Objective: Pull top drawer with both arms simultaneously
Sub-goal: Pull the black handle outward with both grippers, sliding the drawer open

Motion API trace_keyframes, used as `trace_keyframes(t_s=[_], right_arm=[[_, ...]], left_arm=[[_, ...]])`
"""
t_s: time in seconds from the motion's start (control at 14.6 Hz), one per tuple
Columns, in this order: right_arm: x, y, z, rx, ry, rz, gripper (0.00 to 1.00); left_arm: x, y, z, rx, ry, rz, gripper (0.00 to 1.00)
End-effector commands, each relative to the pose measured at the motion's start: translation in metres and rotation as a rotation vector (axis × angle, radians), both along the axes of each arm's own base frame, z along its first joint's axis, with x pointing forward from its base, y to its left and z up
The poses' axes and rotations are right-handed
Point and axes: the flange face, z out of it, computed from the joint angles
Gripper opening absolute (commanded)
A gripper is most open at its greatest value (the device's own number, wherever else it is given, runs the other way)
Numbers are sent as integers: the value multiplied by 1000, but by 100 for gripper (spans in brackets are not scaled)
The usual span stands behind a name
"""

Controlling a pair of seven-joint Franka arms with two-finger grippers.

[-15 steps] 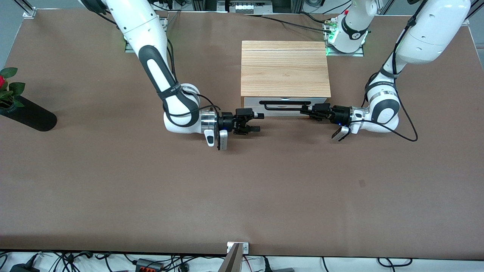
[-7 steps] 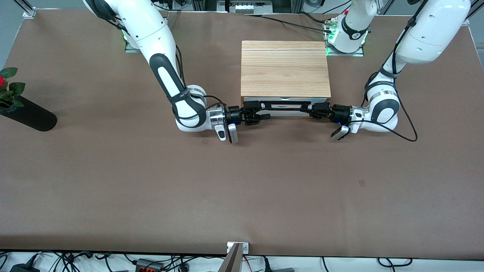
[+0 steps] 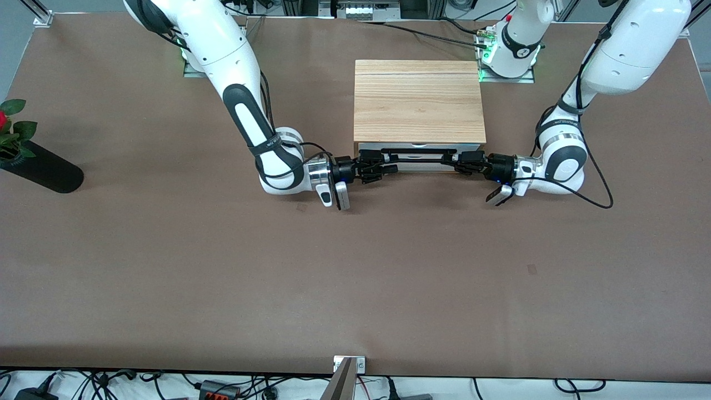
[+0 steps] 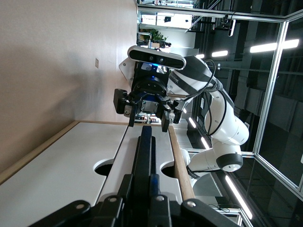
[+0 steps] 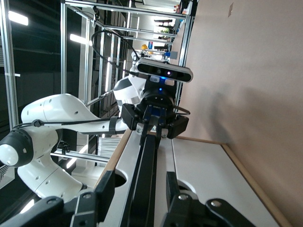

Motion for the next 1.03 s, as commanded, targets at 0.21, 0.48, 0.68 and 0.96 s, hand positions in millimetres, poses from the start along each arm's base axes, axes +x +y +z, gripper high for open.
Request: trace_keyframes(t_s=[0.21, 0.48, 0.68, 0.96], right_arm=[[-12, -1, -3, 14, -10, 44, 32], [-12, -2, -3, 13, -8, 43, 29], [-12, -2, -3, 13, -8, 43, 22], [-5, -7, -2, 16, -14, 30, 17]], left_arm=[[-12, -3, 2, -33, 57, -12, 4], [-12, -3, 2, -33, 57, -12, 4], [-10, -3, 2, -31, 54, -11, 3], [-9, -3, 3, -32, 51, -11, 3]])
